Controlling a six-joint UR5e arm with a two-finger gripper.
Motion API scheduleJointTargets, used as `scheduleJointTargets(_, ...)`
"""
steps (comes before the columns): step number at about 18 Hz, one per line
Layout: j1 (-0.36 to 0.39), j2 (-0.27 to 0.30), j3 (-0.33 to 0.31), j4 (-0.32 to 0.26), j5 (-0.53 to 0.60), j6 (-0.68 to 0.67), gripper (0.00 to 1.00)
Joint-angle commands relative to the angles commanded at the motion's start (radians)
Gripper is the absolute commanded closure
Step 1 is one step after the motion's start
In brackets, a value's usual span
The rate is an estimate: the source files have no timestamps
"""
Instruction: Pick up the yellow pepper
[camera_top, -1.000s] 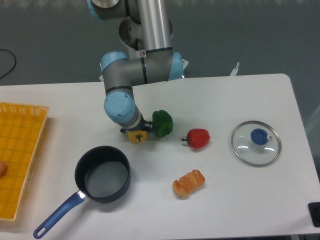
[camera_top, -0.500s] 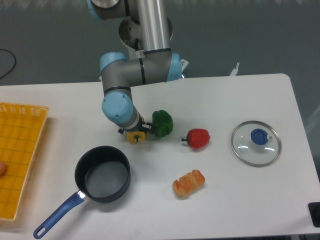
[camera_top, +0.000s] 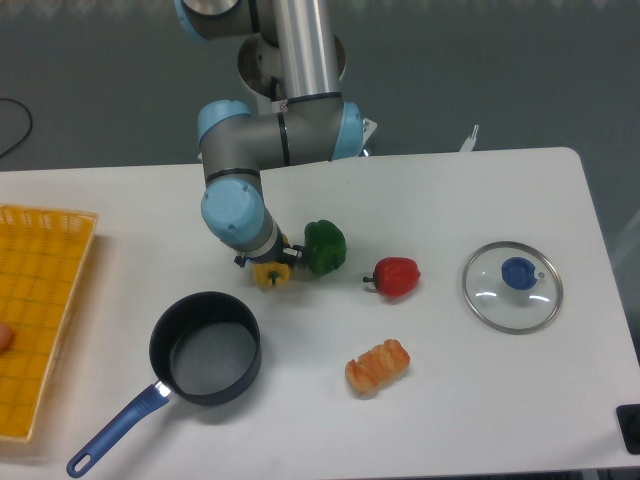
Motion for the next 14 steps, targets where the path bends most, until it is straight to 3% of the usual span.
scheduleJointTargets(7,0.037,0.08,0.028,-0.005,-0.002,0.064,0.41)
scheduleJointTargets(14,0.153,0.124,0.083,-0.012,-0.012,0.326,0.41)
